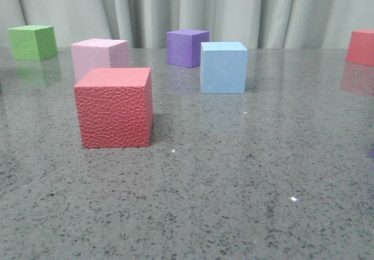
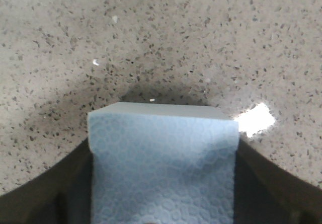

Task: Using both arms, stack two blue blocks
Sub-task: 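Close the left gripper on the light blue cube and lift it, then carry the held light blue cube above the placed blue cube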

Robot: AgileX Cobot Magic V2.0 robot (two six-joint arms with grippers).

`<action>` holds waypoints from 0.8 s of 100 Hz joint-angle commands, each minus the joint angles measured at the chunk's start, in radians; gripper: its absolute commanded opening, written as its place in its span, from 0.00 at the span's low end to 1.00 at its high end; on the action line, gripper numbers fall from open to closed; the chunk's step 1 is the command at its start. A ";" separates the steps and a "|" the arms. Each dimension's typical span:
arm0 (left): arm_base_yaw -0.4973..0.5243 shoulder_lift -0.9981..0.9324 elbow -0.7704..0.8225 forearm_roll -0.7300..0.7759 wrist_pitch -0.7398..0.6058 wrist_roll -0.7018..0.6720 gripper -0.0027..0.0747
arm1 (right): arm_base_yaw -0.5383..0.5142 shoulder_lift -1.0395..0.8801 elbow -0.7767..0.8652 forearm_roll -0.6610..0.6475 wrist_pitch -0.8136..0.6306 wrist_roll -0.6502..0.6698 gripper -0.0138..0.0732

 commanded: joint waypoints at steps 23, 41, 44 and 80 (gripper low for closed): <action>-0.026 -0.053 -0.171 -0.094 0.141 0.001 0.33 | -0.007 -0.004 -0.022 -0.005 -0.065 -0.008 0.92; -0.093 -0.053 -0.293 -0.096 0.190 -0.021 0.33 | -0.007 -0.004 -0.022 -0.005 -0.069 -0.008 0.92; -0.112 -0.053 -0.309 -0.096 0.190 -0.023 0.33 | -0.007 -0.004 -0.022 -0.005 -0.070 -0.008 0.92; -0.342 -0.053 -0.432 -0.096 0.108 -0.023 0.33 | -0.007 -0.004 -0.022 -0.005 -0.081 -0.008 0.92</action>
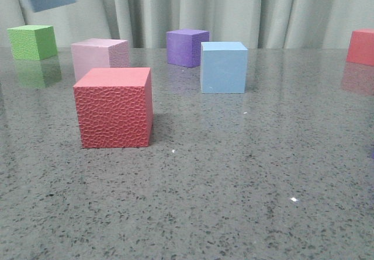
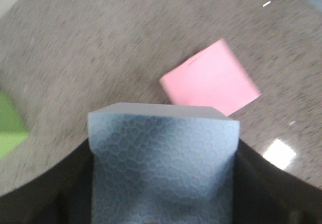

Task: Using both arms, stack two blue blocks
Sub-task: 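Carry the held light blue cube above the placed blue cube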

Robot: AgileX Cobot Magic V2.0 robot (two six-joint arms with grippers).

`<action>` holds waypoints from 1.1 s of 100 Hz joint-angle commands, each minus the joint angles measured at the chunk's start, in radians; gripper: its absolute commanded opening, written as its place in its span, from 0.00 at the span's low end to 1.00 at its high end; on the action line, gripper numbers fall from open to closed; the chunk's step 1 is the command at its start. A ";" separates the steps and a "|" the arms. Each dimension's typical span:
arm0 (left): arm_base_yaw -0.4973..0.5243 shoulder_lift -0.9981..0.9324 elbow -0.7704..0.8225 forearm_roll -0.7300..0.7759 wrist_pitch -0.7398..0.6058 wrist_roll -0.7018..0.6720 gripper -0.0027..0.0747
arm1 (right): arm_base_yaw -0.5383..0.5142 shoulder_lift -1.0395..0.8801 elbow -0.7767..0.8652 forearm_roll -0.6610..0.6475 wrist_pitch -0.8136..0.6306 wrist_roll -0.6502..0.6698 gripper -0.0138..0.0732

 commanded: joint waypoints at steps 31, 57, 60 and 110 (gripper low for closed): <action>-0.239 0.006 -0.128 -0.019 -0.116 0.025 0.33 | -0.007 -0.004 -0.022 -0.002 -0.064 -0.008 0.92; -0.341 0.139 -0.312 -0.011 -0.105 0.054 0.33 | -0.007 -0.004 -0.022 0.005 -0.058 -0.008 0.92; -0.351 0.154 -0.341 -0.011 -0.102 0.056 0.34 | -0.007 -0.004 -0.022 0.007 -0.058 -0.008 0.92; -0.436 0.266 -0.445 -0.037 -0.060 0.174 0.33 | -0.007 -0.004 -0.022 0.007 -0.053 -0.008 0.92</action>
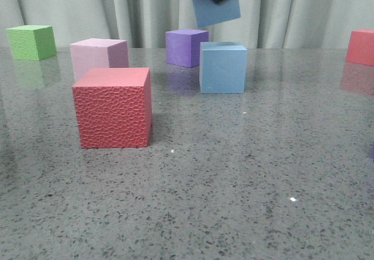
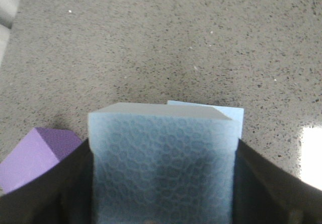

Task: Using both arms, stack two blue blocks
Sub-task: 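Carry the held light blue cube above the placed blue cube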

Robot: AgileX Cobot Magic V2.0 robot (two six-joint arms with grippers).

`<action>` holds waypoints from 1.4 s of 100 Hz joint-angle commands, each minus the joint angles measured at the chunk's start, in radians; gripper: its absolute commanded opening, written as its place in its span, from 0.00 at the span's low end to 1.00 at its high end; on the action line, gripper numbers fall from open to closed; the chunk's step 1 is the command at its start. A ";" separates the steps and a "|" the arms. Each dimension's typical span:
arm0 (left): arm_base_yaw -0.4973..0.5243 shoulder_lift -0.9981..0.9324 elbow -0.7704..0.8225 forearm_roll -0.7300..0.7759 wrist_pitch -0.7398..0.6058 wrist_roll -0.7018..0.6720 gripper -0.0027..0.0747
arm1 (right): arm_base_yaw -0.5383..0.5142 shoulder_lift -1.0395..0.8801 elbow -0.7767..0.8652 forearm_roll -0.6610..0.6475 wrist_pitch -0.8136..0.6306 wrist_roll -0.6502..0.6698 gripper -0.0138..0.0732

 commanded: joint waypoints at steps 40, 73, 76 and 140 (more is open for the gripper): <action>-0.008 -0.052 -0.035 -0.046 -0.044 0.009 0.33 | -0.007 -0.004 -0.022 -0.004 -0.049 -0.008 0.92; -0.008 -0.036 -0.035 -0.062 -0.042 0.009 0.33 | -0.007 -0.004 -0.022 -0.004 -0.051 -0.008 0.92; -0.008 -0.031 -0.035 -0.062 -0.046 0.009 0.33 | -0.007 -0.004 -0.022 -0.004 -0.052 -0.008 0.92; -0.008 -0.026 -0.035 -0.078 -0.010 0.018 0.33 | -0.007 -0.004 -0.022 -0.004 -0.063 -0.008 0.92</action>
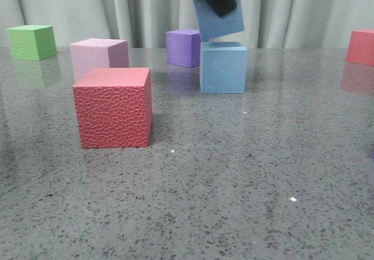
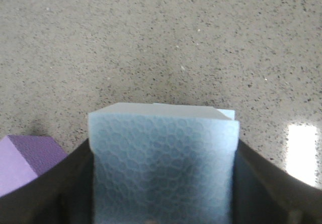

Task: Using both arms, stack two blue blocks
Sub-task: 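Carry the held light blue cube above the placed blue cube, then lower the held cube onto the placed blue cube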

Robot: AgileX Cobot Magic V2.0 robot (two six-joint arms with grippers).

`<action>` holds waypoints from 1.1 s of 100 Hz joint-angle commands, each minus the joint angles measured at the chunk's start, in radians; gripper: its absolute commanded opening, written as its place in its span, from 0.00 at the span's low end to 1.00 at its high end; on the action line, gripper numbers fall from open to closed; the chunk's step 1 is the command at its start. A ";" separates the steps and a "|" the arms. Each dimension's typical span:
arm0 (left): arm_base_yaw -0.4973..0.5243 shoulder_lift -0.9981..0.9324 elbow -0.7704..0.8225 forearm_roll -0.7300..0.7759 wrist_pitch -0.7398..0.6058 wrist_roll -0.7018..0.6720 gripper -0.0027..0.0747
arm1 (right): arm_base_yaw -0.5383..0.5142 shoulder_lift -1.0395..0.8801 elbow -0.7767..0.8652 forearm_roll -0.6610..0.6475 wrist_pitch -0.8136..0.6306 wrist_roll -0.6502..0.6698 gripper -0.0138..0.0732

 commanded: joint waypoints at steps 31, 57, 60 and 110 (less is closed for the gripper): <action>-0.008 -0.058 -0.033 -0.087 -0.026 0.033 0.33 | -0.007 -0.004 -0.022 -0.004 -0.064 -0.008 0.92; -0.008 -0.056 -0.033 -0.087 -0.016 0.034 0.33 | -0.007 -0.004 -0.022 -0.004 -0.064 -0.008 0.92; -0.008 -0.056 -0.033 -0.085 -0.011 0.034 0.33 | -0.007 -0.004 -0.022 -0.004 -0.064 -0.008 0.92; -0.008 -0.039 -0.033 -0.077 0.026 0.045 0.33 | -0.007 -0.004 -0.022 -0.004 -0.061 -0.008 0.92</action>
